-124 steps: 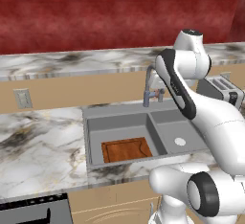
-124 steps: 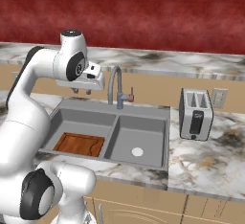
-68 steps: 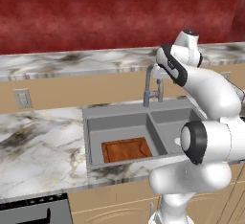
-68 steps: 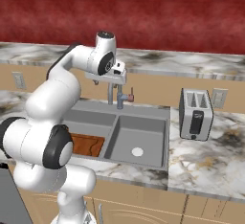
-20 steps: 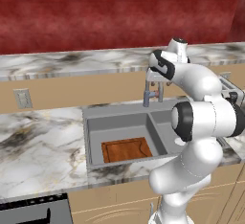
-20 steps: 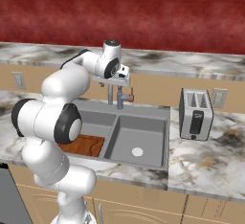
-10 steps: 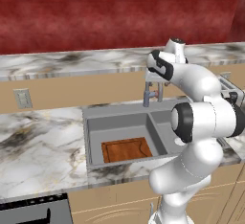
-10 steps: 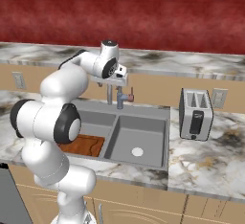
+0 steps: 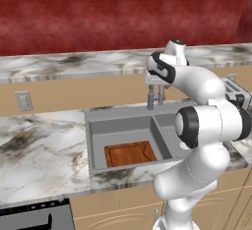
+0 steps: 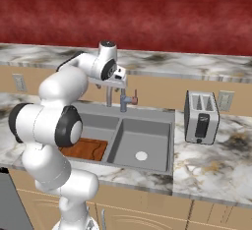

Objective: Turn on the sink faucet with hot water and rinse the cutting board for ten seconds, then turn off the faucet. Push the cutting board to reach the water if necessary.

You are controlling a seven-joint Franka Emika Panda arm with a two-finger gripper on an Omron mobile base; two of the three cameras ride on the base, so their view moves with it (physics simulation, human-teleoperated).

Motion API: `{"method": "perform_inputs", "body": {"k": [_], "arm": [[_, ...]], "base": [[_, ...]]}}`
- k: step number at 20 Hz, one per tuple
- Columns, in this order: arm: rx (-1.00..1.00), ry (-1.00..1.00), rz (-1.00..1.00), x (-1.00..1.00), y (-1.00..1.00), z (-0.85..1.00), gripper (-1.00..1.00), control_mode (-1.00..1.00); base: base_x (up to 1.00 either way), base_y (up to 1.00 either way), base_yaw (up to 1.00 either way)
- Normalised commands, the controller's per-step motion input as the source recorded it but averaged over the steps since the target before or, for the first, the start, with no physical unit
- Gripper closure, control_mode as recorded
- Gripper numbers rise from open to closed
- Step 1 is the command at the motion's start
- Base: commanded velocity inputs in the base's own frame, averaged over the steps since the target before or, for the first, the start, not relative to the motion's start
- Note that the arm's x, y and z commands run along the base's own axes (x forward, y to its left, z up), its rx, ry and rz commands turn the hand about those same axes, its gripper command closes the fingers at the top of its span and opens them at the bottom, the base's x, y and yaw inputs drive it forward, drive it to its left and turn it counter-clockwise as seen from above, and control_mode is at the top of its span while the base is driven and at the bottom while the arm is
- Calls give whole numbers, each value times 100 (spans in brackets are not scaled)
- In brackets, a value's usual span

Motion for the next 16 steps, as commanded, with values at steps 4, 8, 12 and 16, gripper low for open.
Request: {"method": "perform_inputs", "body": {"k": [4,8,12,16], "arm": [[-1,0,0,0,39,-10,-100,-100],[-2,0,0,0,41,-12,-100,-100],[-3,0,0,3,44,-14,-100,-100],[-2,0,0,5,43,-14,-100,-100]], "base": [[0,0,0],[0,0,0],[0,0,0],[0,0,0]]}}
